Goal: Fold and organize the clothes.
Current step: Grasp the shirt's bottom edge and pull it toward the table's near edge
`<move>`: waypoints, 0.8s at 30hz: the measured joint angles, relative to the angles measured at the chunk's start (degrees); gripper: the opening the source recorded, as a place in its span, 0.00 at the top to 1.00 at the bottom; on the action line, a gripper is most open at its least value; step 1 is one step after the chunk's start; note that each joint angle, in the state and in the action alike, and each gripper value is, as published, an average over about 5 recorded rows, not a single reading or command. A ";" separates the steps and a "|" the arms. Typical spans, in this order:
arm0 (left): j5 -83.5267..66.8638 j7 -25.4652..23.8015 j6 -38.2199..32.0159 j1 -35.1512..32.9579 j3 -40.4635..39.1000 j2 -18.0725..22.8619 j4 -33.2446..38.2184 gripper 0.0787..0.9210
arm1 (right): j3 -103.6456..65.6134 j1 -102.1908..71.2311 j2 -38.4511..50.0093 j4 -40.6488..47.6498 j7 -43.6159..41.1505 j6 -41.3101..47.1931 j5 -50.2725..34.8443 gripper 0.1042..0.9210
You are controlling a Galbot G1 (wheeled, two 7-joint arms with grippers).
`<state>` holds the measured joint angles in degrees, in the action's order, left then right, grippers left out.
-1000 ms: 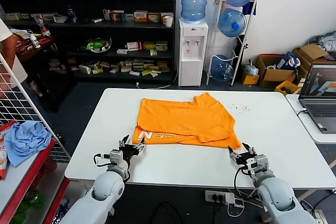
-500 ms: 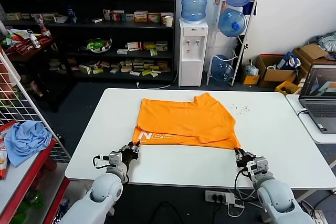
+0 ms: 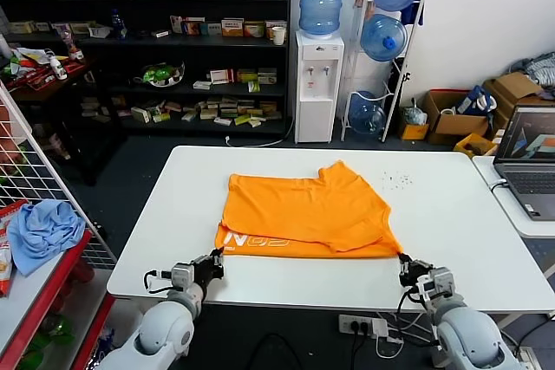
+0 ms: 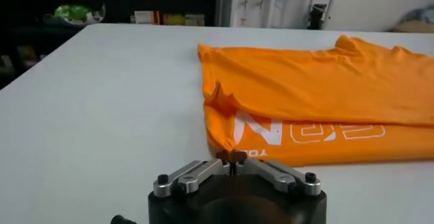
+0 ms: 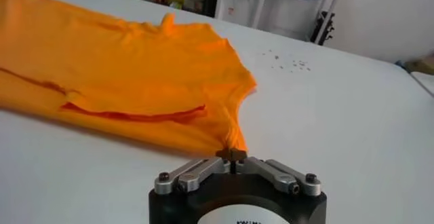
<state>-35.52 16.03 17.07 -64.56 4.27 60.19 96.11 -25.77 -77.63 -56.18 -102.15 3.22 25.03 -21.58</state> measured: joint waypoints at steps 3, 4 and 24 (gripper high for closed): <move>-0.03 0.43 0.49 -2.34 0.11 -1.32 2.60 0.98 | -0.68 -2.54 0.40 -2.37 0.45 0.78 -0.11 0.98; -0.02 0.53 0.64 -3.14 0.20 -1.77 3.45 0.98 | -0.91 -3.38 0.53 -3.11 0.52 1.01 -0.18 0.98; -2.09 2.66 4.06 -9.19 2.94 -7.57 15.41 0.48 | -5.21 -8.77 5.54 -11.85 3.06 1.95 -6.91 0.52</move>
<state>-37.61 18.69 21.13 -73.75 7.22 52.62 111.52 -30.97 -86.40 -50.65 -114.00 6.28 26.97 -28.49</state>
